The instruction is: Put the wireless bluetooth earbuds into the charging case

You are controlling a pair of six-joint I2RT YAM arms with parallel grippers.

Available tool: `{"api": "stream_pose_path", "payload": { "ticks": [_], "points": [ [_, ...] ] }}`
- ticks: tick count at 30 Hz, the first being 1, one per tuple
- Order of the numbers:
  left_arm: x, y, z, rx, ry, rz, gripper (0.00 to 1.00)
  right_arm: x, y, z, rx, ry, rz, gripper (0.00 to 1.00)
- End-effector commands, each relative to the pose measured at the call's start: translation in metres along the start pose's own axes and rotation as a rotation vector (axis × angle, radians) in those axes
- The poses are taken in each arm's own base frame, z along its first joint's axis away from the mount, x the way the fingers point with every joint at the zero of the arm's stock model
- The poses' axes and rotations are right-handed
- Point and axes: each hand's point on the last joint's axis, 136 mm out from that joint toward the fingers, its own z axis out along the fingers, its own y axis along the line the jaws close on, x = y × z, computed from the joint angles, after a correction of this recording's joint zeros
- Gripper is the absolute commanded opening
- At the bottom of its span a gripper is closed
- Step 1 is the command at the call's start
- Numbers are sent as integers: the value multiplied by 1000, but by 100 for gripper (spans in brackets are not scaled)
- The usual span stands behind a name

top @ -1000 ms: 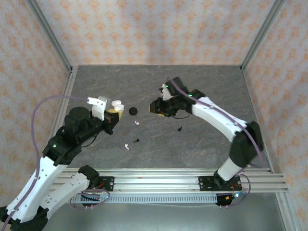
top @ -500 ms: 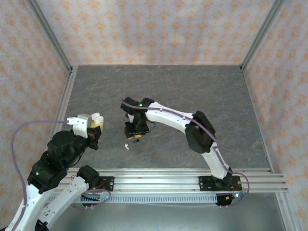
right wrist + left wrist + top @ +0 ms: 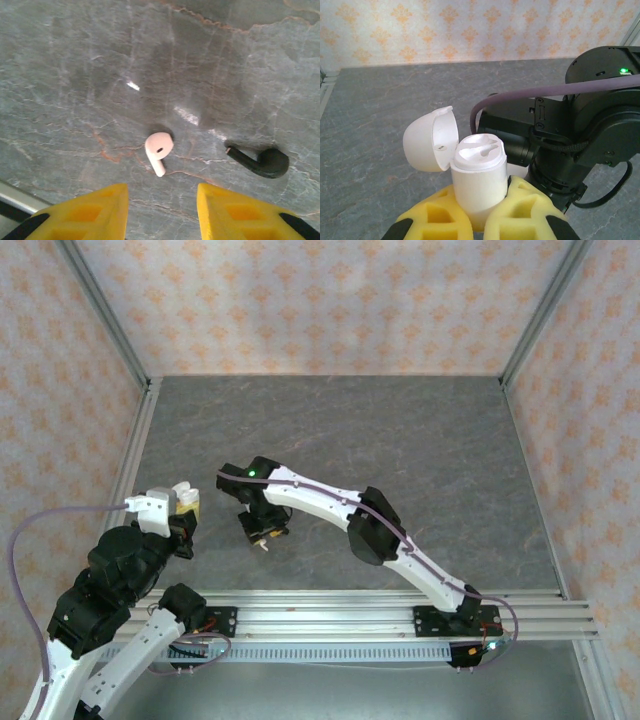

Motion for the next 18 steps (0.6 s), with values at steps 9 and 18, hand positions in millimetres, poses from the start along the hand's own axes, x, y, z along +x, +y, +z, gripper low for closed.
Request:
{"api": "stream_pose_path", "payload": {
  "ticks": [9, 18],
  "points": [
    [7, 7, -6, -30, 15, 18, 0, 2, -7, 8, 69, 30, 19, 41],
    [7, 7, -6, -25, 15, 22, 0, -3, -2, 18, 60, 30, 11, 41]
  ]
}}
